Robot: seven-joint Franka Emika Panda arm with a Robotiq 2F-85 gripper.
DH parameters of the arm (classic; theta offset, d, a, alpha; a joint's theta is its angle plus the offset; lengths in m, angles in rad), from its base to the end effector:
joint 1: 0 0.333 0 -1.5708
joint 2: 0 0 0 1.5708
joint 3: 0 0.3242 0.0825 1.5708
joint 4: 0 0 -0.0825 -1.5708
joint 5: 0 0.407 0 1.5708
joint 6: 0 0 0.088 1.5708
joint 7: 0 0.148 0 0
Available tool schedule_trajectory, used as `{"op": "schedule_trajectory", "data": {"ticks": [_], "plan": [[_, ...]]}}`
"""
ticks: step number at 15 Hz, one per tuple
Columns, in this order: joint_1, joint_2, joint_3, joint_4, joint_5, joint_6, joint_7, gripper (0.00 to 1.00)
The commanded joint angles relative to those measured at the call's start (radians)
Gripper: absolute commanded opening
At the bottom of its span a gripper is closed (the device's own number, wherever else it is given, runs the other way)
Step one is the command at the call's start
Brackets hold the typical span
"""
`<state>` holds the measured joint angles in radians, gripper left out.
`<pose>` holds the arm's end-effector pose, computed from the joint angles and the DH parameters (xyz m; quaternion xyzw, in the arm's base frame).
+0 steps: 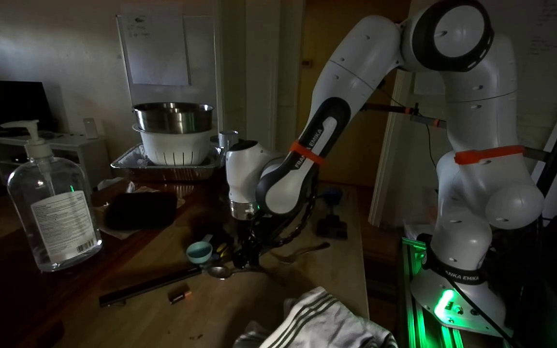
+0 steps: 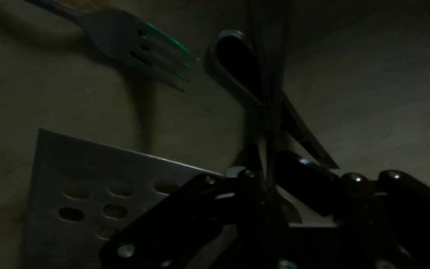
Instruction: Put one spoon in the cup
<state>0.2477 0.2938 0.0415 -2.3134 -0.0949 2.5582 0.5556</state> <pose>0.5097 0.1520 0.1592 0.9951 -0.0935 -0.0142 0.0273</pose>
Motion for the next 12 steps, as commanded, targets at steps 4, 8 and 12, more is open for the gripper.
{"op": "schedule_trajectory", "data": {"ticks": [4,8,12], "plan": [[-0.009,-0.001,-0.012,-0.037,0.007,0.021,0.003,0.19],[-0.007,-0.002,-0.011,-0.035,0.005,0.019,0.004,0.41],[-0.008,-0.005,-0.012,-0.039,0.006,0.02,0.003,0.32]]}}
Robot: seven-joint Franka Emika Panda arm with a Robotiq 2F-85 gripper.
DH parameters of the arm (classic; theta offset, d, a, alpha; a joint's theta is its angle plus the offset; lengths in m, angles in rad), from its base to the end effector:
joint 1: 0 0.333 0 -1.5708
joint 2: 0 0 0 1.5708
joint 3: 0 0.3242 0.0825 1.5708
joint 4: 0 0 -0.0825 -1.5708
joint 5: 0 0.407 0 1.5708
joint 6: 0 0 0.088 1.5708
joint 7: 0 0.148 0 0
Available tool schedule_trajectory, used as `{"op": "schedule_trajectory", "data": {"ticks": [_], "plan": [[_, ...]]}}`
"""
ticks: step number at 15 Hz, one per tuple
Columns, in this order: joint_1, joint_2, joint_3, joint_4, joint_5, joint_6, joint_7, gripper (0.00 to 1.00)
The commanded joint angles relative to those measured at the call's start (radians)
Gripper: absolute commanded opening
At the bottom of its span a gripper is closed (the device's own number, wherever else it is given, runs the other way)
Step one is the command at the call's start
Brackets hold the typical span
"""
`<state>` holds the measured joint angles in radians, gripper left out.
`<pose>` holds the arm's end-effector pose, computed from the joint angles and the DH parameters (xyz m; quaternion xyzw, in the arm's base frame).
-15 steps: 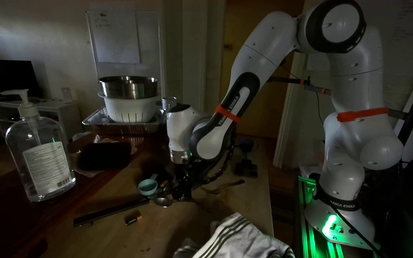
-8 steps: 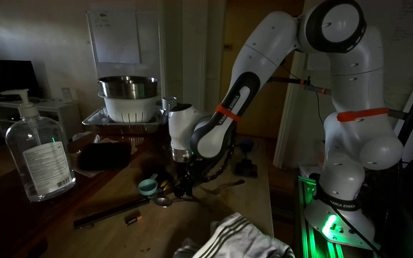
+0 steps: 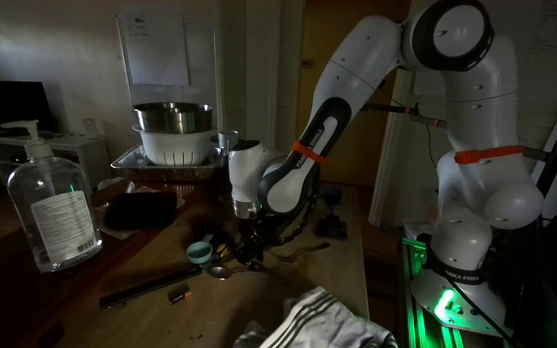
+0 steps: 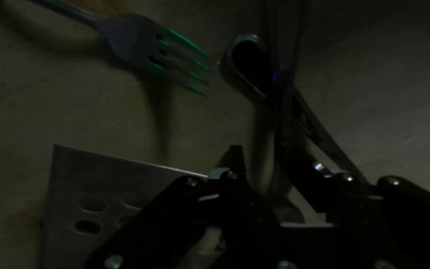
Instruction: Put one spoon in the cup
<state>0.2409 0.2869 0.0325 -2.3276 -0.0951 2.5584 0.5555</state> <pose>0.5069 0.1423 0.1577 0.9943 -0.1009 -0.0172 0.0299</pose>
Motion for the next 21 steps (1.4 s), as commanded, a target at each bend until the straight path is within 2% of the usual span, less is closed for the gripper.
{"op": "schedule_trajectory", "data": {"ticks": [1,4,8,10,12,15,17,18,19,21], "plan": [[-0.001,0.002,-0.002,-0.025,0.007,0.021,0.002,0.19],[0.0,0.001,0.005,-0.023,0.01,0.021,-0.001,0.0],[-0.007,-0.046,0.03,-0.05,0.037,0.025,-0.047,0.02],[0.007,-0.158,0.027,-0.124,0.011,0.02,-0.036,0.02],[-0.005,-0.259,0.056,-0.196,0.049,0.013,-0.061,0.02],[-0.028,-0.418,0.07,-0.303,0.048,0.019,-0.071,0.02],[-0.051,-0.525,0.069,-0.356,0.063,-0.013,-0.162,0.02],[-0.056,-0.583,0.051,-0.383,0.113,-0.012,-0.278,0.02],[0.031,-0.625,-0.052,-0.4,0.167,-0.019,-0.339,0.02],[0.139,-0.724,-0.223,-0.419,0.282,-0.057,-0.494,0.02]]}}
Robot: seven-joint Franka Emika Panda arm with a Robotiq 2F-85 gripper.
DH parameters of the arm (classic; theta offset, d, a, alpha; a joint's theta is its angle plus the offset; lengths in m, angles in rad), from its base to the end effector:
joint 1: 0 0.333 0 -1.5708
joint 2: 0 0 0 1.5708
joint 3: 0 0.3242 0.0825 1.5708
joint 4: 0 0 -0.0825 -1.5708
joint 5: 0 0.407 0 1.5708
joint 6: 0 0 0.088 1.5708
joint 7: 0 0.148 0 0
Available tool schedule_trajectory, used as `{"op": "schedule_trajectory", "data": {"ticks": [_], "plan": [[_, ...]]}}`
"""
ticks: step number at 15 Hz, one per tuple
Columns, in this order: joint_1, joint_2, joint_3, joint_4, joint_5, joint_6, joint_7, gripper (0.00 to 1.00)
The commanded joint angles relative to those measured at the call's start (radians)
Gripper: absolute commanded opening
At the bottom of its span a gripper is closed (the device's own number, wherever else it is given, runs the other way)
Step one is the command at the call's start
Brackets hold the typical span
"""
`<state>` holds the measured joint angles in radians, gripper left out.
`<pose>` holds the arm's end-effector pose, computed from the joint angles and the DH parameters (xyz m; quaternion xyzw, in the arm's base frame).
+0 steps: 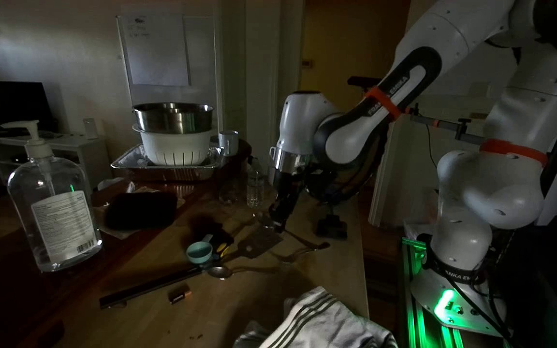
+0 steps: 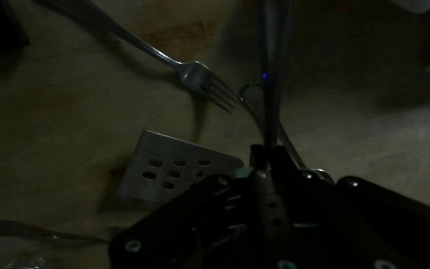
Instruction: Put one spoon in the cup
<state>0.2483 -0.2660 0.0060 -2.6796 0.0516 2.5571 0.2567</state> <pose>0.4210 0.1097 0.2847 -0.9971 0.0217 -0.0656 0.0326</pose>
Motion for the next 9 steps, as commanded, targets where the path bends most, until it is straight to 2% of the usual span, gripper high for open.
{"op": "schedule_trajectory", "data": {"ticks": [1,4,5,6,7,9], "plan": [[0.136,-0.225,-0.266,-0.072,0.172,-0.089,-0.275,0.02],[0.089,-0.31,-0.441,-0.021,0.261,-0.233,-0.475,0.02],[0.001,-0.305,-0.434,0.016,0.334,-0.301,-0.572,0.02],[-0.021,-0.3,-0.492,0.055,0.364,-0.37,-0.628,0.02],[-0.039,-0.266,-0.377,0.012,0.343,-0.278,-0.562,0.08],[-0.093,-0.286,-0.433,0.048,0.376,-0.358,-0.646,0.08]]}}
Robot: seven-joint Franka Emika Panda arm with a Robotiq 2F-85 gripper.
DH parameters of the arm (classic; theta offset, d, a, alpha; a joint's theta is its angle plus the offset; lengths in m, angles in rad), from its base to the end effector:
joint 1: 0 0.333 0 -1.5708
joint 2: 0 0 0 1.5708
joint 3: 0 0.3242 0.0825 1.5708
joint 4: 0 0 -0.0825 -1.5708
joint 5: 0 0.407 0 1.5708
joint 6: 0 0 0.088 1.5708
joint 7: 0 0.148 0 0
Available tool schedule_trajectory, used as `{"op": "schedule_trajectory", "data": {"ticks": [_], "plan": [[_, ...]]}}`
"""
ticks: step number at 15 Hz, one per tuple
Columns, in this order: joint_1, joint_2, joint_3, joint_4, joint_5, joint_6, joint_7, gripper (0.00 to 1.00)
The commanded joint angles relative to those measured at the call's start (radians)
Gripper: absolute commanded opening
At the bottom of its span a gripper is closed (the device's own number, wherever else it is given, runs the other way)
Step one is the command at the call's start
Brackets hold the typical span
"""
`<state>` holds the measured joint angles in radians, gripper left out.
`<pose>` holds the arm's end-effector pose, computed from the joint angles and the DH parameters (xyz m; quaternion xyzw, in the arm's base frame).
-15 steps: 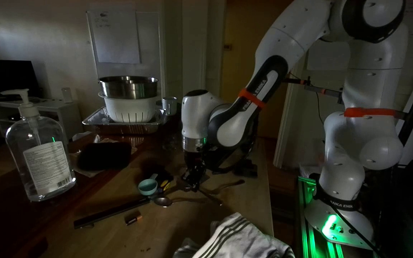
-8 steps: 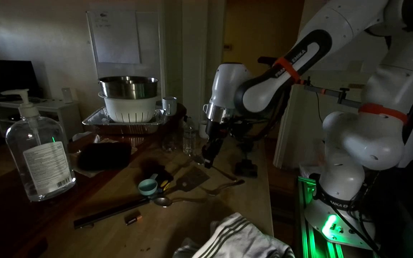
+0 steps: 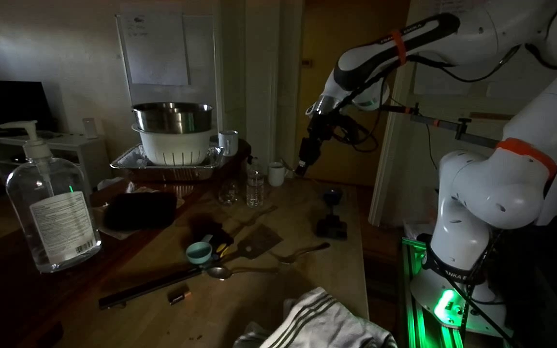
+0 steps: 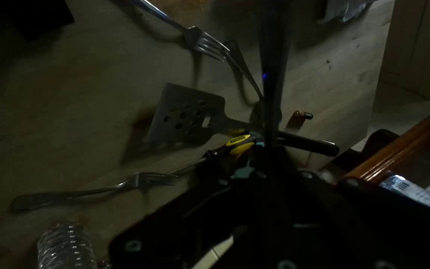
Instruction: Put one spoon in the cup
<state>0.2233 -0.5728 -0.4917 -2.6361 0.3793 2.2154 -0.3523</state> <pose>0.4003 -0.0691 0.3836 -0.9583 0.0381 -0.1086 0.2615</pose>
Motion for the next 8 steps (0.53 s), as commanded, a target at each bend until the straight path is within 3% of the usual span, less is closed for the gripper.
{"op": "schedule_trajectory", "data": {"ticks": [1,3,4,8], "plan": [[-0.075,0.018,0.058,0.01,0.053,-0.025,-0.046,0.08],[-0.071,0.02,0.064,0.011,0.057,-0.026,-0.046,0.08],[-0.068,0.023,0.069,0.011,0.059,-0.026,-0.046,0.02],[-0.138,0.164,0.092,0.168,0.13,-0.032,0.08,0.02]]}}
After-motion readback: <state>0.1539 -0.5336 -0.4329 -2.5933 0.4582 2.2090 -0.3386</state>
